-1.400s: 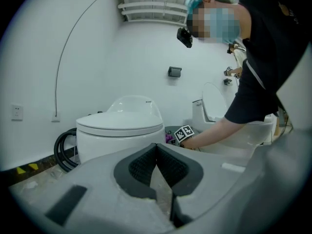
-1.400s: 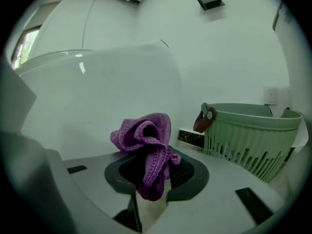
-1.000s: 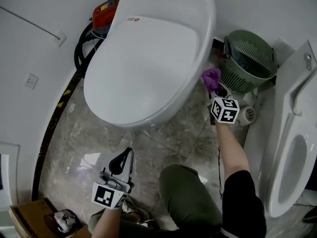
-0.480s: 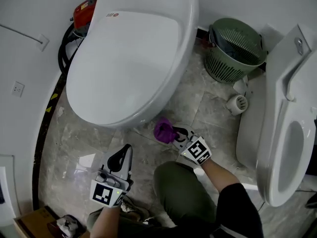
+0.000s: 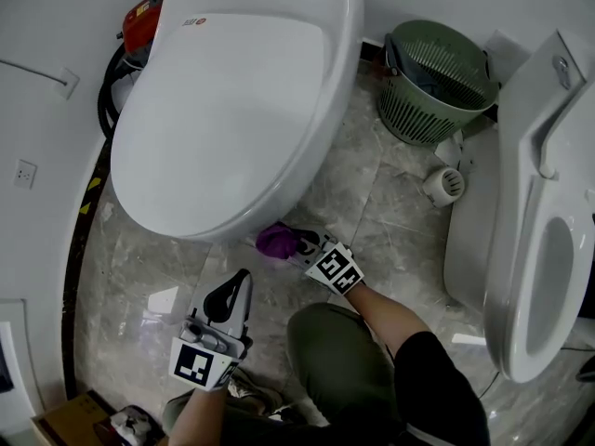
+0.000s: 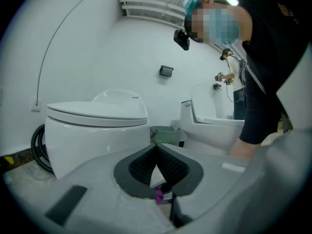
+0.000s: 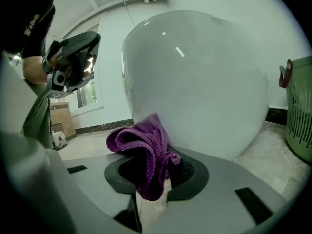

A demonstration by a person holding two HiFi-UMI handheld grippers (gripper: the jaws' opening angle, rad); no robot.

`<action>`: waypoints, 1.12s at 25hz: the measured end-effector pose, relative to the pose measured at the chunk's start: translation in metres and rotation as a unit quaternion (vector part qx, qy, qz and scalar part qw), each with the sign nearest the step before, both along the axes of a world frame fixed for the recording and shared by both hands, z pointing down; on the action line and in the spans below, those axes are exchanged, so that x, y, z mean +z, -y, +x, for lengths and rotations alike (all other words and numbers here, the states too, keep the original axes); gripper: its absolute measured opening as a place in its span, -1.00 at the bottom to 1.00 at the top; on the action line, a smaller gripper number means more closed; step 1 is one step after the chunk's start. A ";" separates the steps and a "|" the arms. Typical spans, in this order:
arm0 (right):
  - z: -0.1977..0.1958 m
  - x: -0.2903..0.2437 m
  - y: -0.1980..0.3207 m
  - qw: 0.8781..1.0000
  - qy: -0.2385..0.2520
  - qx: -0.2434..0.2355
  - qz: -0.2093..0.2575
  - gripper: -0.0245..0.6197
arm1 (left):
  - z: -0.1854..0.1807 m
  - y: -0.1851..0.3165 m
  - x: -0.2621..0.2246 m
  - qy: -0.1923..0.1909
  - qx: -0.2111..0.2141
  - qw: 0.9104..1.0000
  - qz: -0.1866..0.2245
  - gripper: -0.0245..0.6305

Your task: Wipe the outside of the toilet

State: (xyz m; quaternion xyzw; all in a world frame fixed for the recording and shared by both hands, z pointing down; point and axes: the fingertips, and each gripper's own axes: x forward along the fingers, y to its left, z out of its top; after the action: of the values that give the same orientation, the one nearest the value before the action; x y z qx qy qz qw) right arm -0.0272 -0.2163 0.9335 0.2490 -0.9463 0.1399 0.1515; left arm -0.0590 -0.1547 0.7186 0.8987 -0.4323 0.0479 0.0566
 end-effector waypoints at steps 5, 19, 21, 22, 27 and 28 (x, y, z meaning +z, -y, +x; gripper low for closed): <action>0.029 0.009 0.025 0.999 -0.017 0.039 0.000 -0.60 | 0.000 0.004 -0.013 -0.019 -0.005 1.000 0.012 -0.91; 0.167 0.006 0.169 0.960 -0.053 0.273 -0.014 -0.60 | -0.034 -0.027 -0.015 0.007 -0.052 0.999 -0.002 -0.90; 0.184 -0.002 0.194 0.950 -0.062 0.307 -0.017 -0.60 | -0.036 -0.030 -0.017 0.010 -0.056 0.998 0.000 -0.90; 0.192 -0.006 0.204 0.944 -0.066 0.323 -0.019 -0.60 | -0.036 -0.032 -0.018 0.012 -0.056 0.998 0.002 -0.90; 0.221 -0.014 0.236 0.914 -0.054 0.398 -0.057 -0.60 | -0.036 -0.039 -0.015 0.024 -0.055 0.998 -0.003 -0.90; 0.225 -0.013 0.238 0.908 -0.047 0.410 -0.066 -0.60 | -0.036 -0.040 -0.014 0.026 -0.056 0.998 -0.005 -0.90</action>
State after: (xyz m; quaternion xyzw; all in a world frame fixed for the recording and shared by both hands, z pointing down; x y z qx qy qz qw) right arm 0.1982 -0.4540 0.9202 0.6110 -0.7410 0.2400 0.1417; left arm -0.0947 -0.1146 0.7044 0.8715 -0.4826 0.0702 0.0521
